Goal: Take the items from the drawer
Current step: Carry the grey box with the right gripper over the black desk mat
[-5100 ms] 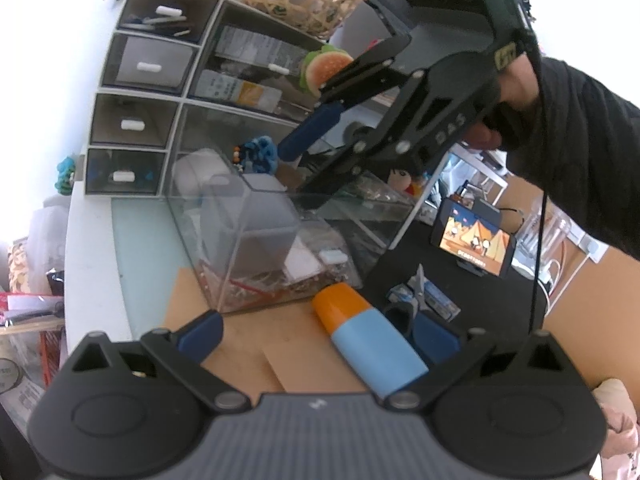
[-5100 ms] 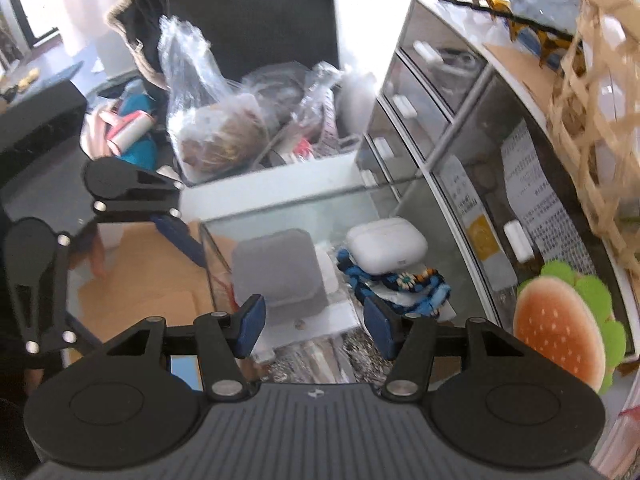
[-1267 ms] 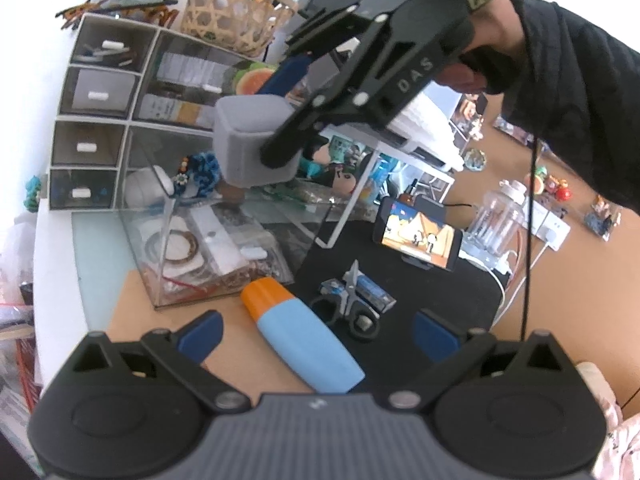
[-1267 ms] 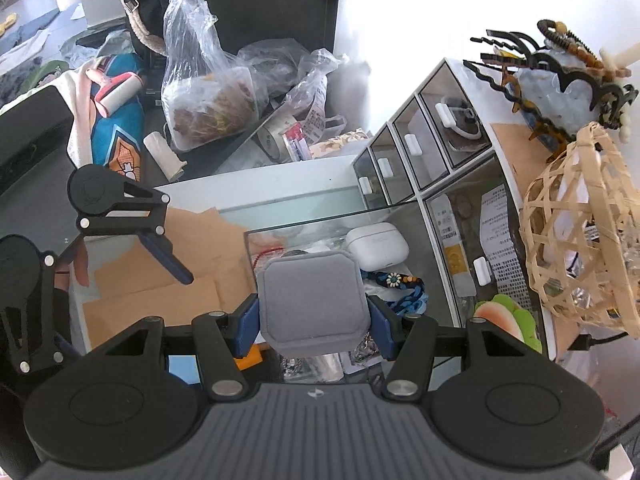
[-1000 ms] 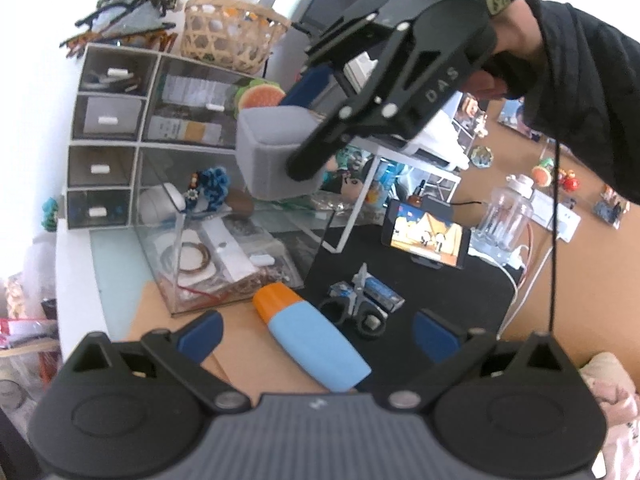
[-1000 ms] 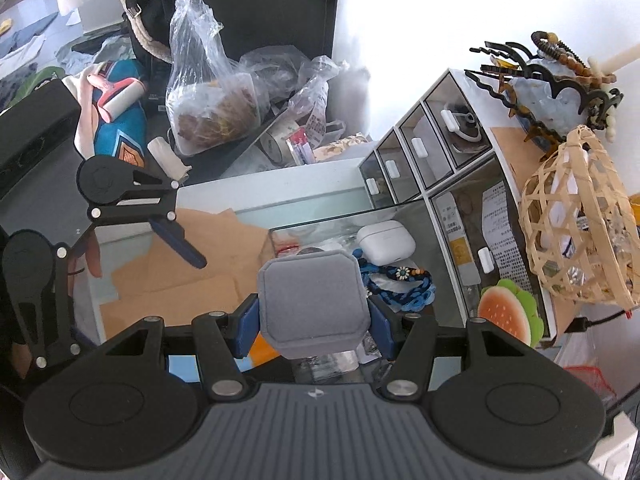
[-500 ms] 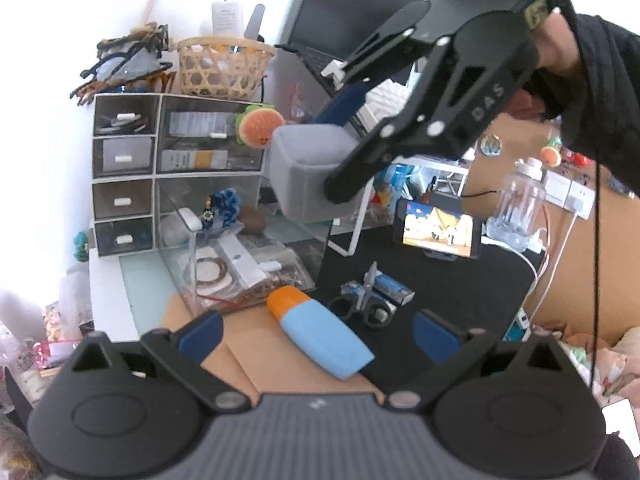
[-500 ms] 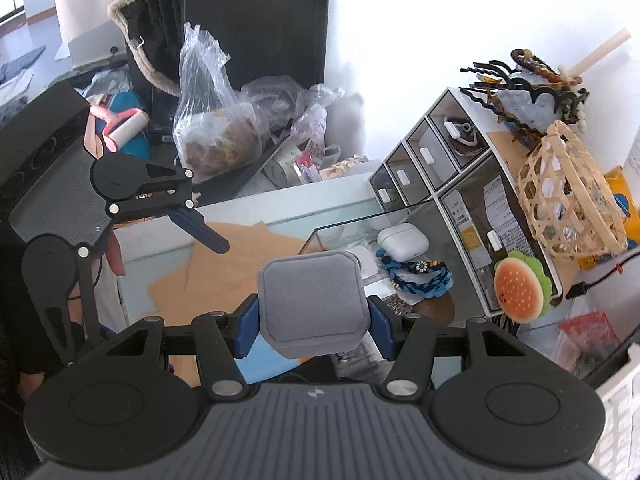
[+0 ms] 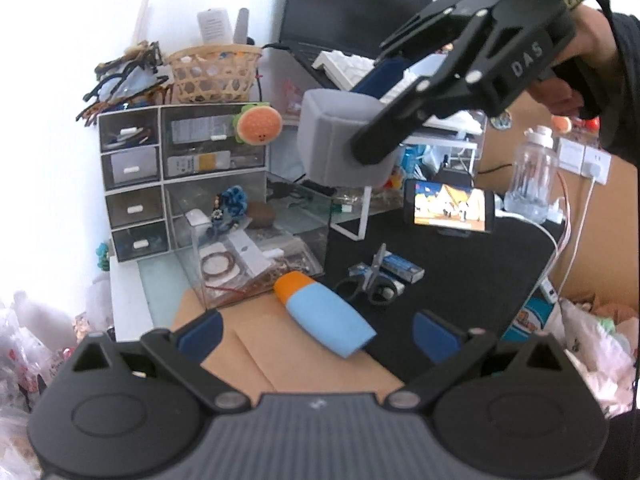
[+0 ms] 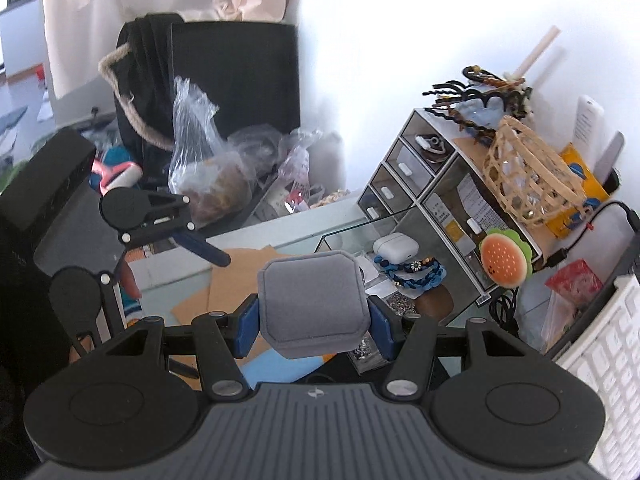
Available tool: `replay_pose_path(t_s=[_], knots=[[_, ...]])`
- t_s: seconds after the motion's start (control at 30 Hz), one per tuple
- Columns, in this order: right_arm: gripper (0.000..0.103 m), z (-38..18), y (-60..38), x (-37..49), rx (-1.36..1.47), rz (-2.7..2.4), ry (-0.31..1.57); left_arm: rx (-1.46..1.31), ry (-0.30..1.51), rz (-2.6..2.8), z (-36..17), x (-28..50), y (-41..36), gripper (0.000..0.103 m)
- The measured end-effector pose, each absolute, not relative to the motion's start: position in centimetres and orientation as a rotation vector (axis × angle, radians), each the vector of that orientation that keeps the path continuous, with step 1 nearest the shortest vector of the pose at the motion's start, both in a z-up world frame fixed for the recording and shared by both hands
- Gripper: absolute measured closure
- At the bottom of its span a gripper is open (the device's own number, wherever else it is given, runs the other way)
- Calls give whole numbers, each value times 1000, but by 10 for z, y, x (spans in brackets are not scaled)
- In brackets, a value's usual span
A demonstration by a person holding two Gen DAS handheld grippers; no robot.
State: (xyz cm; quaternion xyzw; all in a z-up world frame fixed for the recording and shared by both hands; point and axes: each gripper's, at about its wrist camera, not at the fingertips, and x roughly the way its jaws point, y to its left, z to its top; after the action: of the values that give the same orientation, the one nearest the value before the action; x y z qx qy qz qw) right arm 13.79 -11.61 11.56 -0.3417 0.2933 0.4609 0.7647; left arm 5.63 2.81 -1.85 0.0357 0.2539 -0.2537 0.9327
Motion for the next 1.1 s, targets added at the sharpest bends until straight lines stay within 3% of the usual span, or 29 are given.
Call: replay_pose_path(t_s=[0.8, 1.1], knots=[[43, 81, -150, 113, -503, 971, 569, 100, 525, -464, -27, 54, 26, 0], [43, 57, -176, 104, -417, 915, 627, 111, 508, -437, -27, 54, 27, 0]])
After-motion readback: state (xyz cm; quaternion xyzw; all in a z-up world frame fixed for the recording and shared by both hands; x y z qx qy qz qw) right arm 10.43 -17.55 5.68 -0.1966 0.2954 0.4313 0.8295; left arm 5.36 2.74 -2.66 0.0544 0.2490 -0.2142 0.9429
